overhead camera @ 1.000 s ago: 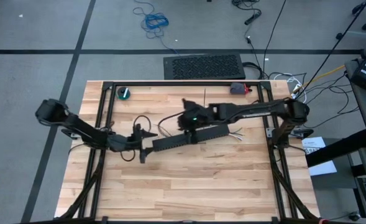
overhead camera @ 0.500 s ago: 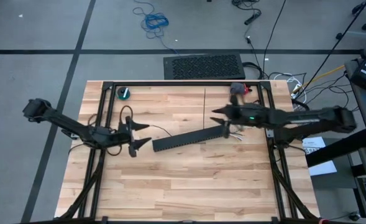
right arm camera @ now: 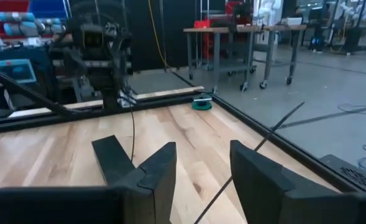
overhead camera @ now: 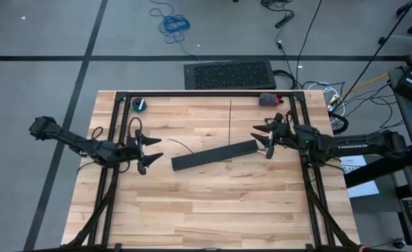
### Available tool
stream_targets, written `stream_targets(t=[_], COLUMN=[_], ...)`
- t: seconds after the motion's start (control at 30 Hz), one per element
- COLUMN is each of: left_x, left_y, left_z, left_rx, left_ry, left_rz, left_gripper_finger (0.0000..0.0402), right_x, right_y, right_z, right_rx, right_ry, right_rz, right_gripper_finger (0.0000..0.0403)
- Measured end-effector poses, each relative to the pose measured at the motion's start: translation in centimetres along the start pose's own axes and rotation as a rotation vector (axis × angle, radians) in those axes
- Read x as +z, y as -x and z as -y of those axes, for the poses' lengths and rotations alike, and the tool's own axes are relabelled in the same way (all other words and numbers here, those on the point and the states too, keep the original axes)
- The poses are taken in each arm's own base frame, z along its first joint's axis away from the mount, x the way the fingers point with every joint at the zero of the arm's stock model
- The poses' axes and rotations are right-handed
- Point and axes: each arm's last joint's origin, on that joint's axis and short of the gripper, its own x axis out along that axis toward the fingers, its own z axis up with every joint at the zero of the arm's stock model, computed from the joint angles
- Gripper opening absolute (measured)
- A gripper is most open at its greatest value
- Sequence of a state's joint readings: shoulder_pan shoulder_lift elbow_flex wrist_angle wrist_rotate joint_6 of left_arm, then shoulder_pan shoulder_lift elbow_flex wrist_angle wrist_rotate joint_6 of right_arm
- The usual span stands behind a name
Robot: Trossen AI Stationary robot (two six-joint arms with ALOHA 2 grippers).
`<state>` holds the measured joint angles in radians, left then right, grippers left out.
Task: Ziptie cables
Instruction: Return to Home Position
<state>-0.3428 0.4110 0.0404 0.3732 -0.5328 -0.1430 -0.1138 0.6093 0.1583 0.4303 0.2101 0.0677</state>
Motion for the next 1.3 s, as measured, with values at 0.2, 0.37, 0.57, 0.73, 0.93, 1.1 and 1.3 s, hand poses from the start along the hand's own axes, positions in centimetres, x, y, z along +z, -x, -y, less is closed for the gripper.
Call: stream_targets(t=[0.2, 0.37, 0.57, 0.73, 0.93, 1.1, 1.3], left_x=[-0.6, -0.6, -0.6, -0.7, -0.7, -0.7, -0.7], left_y=[0.2, 0.2, 0.2, 0.3, 0.3, 0.3, 0.3], left_z=[-0.1, -0.1, -0.1, 0.0, 0.2, 0.1, 0.2], left_rx=[-0.035, -0.034, -0.034, -0.047, -0.053, -0.052, -0.054], left_ry=[0.012, -0.016, -0.036, -0.047, -0.047, -0.046, -0.050], left_rz=[0.016, 0.010, 0.013, 0.006, 0.005, 0.004, 0.006], left_gripper_finger=[0.0297, 0.0297, 0.0297, 0.0297, 0.0297, 0.0297, 0.0297], right_x=[-0.6, -0.2, 0.0, 0.5, 0.5, 0.4, -1.5], right_y=[0.1, 0.2, 1.0, 2.1, 3.1, 3.7, 3.8], right_z=[0.4, 0.4, 0.3, 0.4, 0.6, 0.9, 1.2], right_rx=[-0.021, 0.010, 0.086, 0.110, 0.092, 0.045, -0.003], right_ry=[-0.016, -0.001, 0.052, 0.062, 0.068, 0.063, 0.042], right_rz=[0.013, 0.042, 0.050, 0.082, 0.076, 0.069, 0.073], right_gripper_finger=[0.0142, 0.0141, 0.0141, 0.0141, 0.0141, 0.0141, 0.0141])
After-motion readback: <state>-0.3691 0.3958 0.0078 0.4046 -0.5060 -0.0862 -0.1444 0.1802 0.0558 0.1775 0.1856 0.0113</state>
